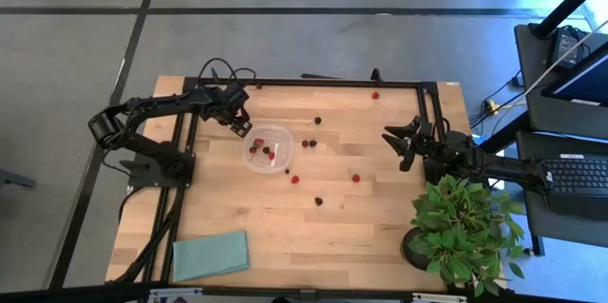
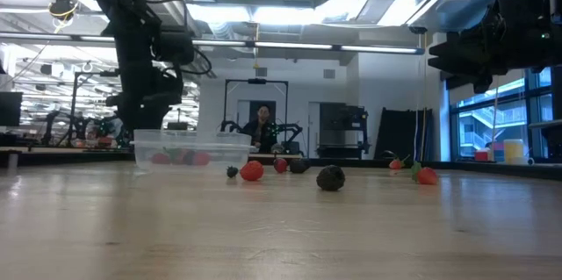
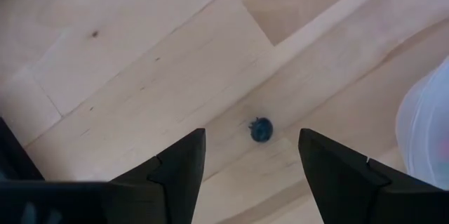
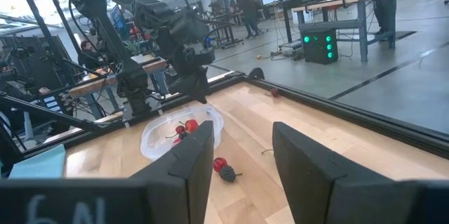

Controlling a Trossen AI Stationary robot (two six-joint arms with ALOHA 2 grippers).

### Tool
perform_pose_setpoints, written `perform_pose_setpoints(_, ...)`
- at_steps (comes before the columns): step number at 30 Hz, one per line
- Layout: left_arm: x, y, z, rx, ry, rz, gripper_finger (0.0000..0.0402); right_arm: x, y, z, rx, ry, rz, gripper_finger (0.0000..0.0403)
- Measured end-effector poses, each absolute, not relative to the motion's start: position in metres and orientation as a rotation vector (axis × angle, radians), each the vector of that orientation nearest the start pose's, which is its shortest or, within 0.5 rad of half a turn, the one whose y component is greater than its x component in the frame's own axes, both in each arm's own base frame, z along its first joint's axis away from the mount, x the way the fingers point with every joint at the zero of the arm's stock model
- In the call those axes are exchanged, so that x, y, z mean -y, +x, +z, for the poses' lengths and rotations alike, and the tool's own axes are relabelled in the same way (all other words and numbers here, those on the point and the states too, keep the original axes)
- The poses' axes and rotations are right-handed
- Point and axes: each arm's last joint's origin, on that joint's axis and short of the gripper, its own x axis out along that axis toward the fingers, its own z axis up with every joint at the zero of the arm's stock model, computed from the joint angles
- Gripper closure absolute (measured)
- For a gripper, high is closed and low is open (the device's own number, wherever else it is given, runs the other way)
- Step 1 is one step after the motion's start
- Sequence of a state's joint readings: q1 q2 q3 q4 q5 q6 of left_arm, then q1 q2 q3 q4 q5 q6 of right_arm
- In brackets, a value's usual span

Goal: Pick and placing Produce into tupperware
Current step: Put the top blueberry into the transparent container

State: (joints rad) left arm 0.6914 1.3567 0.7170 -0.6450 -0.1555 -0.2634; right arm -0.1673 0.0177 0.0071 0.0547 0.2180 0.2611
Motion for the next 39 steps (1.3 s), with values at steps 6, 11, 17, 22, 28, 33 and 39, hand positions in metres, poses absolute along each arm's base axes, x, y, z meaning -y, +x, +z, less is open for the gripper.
perform_pose_setpoints(6,-0.147,0.170,0.171,-1.156,-0.578,0.909,0.0180,0.022,0.095,0.170,0.094,0.259,-0.377,0.0253)
perform_pose_setpoints(11,-0.147,0.170,0.171,-1.157,-0.579,0.910,0.0180,0.022,0.095,0.170,0.095,0.257,-0.377,0.0253)
perform_pose_setpoints(17,-0.147,0.170,0.171,-1.158,-0.571,0.922,0.0192,0.022,0.095,0.170,0.094,0.258,-0.377,0.0253)
perform_pose_setpoints(22,-0.147,0.170,0.171,-1.148,-0.588,0.935,0.0206,0.022,0.095,0.170,0.094,0.256,-0.377,0.0253)
perform_pose_setpoints(28,-0.148,0.172,0.172,-1.130,-0.593,0.924,0.0207,0.022,0.095,0.170,0.094,0.256,-0.377,0.0253)
perform_pose_setpoints(33,-0.148,0.172,0.170,-1.131,-0.596,0.925,0.0207,0.022,0.095,0.170,0.094,0.255,-0.377,0.0253)
perform_pose_setpoints(39,-0.151,0.176,0.157,-1.191,-0.610,0.920,0.0207,0.022,0.095,0.170,0.094,0.255,-0.378,0.0253)
